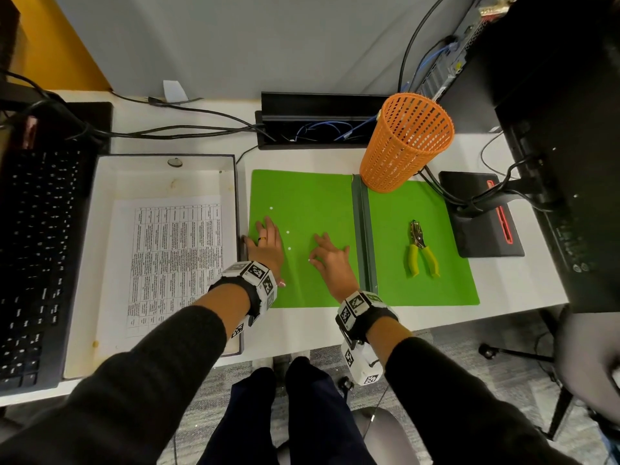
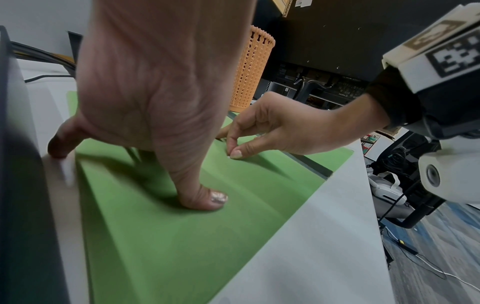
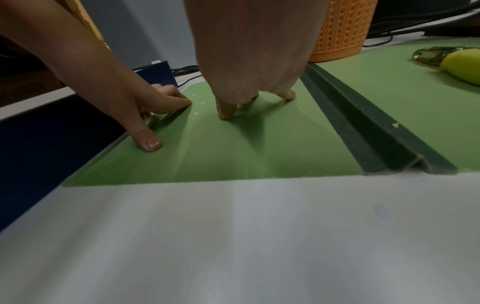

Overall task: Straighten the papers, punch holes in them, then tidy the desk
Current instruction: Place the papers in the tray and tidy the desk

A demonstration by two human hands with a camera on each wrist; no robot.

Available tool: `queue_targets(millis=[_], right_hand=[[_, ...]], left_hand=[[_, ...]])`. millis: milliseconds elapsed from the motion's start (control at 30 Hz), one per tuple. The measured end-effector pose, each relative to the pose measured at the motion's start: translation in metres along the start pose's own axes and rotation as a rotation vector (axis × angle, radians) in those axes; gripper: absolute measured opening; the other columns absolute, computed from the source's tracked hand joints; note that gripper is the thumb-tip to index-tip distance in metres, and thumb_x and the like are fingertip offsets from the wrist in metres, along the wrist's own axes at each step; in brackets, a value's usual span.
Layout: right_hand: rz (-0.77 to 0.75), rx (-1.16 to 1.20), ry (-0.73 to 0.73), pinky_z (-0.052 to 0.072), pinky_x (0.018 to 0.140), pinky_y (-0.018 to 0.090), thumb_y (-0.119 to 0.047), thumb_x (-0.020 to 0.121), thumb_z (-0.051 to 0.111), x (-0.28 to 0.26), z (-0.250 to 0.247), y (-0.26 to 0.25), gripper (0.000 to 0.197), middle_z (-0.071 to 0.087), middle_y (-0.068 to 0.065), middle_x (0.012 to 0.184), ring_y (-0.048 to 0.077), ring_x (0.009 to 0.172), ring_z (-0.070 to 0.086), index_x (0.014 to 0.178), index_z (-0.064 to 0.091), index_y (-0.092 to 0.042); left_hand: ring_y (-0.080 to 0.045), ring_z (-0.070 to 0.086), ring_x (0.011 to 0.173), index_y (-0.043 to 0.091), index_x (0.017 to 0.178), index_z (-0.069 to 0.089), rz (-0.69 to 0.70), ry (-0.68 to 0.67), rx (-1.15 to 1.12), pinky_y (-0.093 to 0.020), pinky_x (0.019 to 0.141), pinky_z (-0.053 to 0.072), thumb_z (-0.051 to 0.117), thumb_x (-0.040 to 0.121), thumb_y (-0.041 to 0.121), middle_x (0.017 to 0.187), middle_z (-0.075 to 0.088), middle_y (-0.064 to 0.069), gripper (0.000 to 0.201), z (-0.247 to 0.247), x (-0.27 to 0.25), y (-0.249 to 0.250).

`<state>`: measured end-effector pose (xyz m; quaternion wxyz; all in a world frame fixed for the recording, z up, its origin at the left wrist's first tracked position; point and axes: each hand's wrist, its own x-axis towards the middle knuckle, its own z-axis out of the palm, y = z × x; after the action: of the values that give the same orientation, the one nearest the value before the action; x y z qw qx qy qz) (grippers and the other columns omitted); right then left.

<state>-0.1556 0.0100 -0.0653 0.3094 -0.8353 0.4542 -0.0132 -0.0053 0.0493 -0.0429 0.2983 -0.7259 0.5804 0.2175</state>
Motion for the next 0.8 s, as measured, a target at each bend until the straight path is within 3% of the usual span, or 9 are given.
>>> queue_targets(millis=[433, 567, 667, 733, 767, 800], right_hand=[[0.014, -0.164, -0.112, 0.009, 0.102, 0.077, -0.005, 0.092, 0.051, 0.005, -0.002, -0.009, 0.008, 0.019, 0.010, 0.155, 0.034, 0.144, 0.006, 0.088, 0.058, -0.005], [0.016, -0.244, -0.108, 0.014, 0.101, 0.078, -0.003, 0.093, 0.047, 0.006, 0.000, -0.010, 0.010, 0.017, 0.011, 0.155, 0.032, 0.145, 0.006, 0.099, 0.056, -0.005], [0.016, -0.221, -0.057, 0.016, 0.103, 0.075, -0.004, 0.095, 0.042, 0.003, 0.000, -0.010, 0.032, 0.028, 0.017, 0.151, 0.030, 0.143, 0.019, 0.127, 0.042, 0.000], [0.008, -0.185, 0.027, 0.027, 0.102, 0.070, 0.001, 0.093, 0.043, 0.004, -0.007, -0.016, 0.034, 0.048, 0.023, 0.133, 0.033, 0.127, 0.045, 0.127, 0.040, 0.003], [-0.033, -0.169, 0.117, 0.040, 0.095, 0.063, 0.005, 0.090, 0.044, 0.006, -0.015, -0.019, 0.026, 0.058, 0.023, 0.114, 0.035, 0.107, 0.058, 0.115, 0.048, 0.004], [-0.077, -0.167, 0.217, 0.050, 0.079, 0.052, 0.009, 0.084, 0.046, 0.009, -0.026, -0.022, 0.016, 0.059, 0.022, 0.093, 0.036, 0.084, 0.061, 0.098, 0.052, 0.004]], left_hand=[[-0.043, -0.006, 0.144, -0.008, 0.145, -0.019, -0.019, -0.030, 0.047, -0.057, 0.112, 0.023, 0.064, 0.072, 0.066, 0.152, -0.021, -0.029, 0.133, -0.004, -0.001, 0.003], [-0.044, -0.007, 0.143, -0.009, 0.145, -0.019, -0.012, -0.033, 0.038, -0.057, 0.112, 0.022, 0.064, 0.073, 0.065, 0.152, -0.022, -0.029, 0.132, -0.006, -0.003, 0.002], [-0.044, -0.008, 0.143, -0.009, 0.145, -0.019, 0.001, -0.035, 0.018, -0.058, 0.112, 0.021, 0.065, 0.074, 0.063, 0.152, -0.022, -0.029, 0.132, -0.006, -0.003, 0.000], [-0.043, -0.007, 0.144, -0.008, 0.145, -0.018, 0.002, -0.025, 0.009, -0.058, 0.112, 0.021, 0.067, 0.073, 0.062, 0.152, -0.021, -0.028, 0.132, -0.005, -0.004, 0.000], [-0.042, -0.006, 0.144, -0.008, 0.146, -0.017, -0.001, -0.022, 0.003, -0.057, 0.112, 0.021, 0.067, 0.073, 0.061, 0.153, -0.020, -0.028, 0.132, -0.005, -0.004, 0.000], [-0.042, -0.006, 0.144, -0.008, 0.146, -0.017, -0.005, -0.018, 0.001, -0.057, 0.112, 0.022, 0.068, 0.073, 0.061, 0.153, -0.020, -0.027, 0.131, -0.005, -0.005, 0.000]])
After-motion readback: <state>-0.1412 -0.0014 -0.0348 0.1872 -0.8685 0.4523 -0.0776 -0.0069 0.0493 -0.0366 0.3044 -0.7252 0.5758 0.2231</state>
